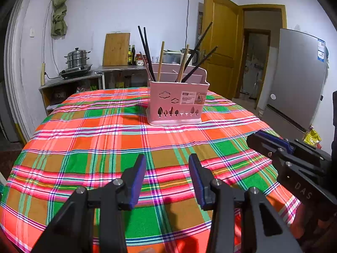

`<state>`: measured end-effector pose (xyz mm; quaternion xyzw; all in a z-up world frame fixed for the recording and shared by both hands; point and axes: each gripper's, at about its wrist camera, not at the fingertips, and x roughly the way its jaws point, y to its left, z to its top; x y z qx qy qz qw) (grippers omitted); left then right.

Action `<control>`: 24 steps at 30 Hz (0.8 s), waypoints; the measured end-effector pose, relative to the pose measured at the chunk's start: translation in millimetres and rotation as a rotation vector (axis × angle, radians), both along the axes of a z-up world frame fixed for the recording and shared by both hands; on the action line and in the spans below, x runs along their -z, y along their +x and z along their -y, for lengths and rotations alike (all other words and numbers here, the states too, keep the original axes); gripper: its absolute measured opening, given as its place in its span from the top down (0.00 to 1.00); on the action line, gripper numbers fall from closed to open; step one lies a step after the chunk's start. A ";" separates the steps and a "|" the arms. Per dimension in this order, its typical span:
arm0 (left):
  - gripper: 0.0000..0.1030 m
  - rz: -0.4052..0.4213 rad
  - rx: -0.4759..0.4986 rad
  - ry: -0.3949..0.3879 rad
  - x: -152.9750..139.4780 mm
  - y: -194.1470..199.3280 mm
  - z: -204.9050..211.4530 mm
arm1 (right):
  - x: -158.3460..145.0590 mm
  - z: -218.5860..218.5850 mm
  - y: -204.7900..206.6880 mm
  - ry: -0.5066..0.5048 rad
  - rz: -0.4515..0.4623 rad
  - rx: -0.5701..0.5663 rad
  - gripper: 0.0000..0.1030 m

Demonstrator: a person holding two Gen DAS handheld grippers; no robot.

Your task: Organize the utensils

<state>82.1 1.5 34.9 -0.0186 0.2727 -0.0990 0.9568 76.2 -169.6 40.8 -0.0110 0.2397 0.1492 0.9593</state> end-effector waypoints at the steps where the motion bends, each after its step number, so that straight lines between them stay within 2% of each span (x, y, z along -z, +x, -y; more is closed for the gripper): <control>1: 0.57 0.001 0.000 0.001 -0.2 0.1 0.8 | 0.0 0.0 0.0 0.000 0.001 0.000 0.82; 24: 0.57 0.015 0.003 0.010 0.4 -3.5 6.1 | 0.7 1.3 -0.2 0.003 -0.003 0.003 0.82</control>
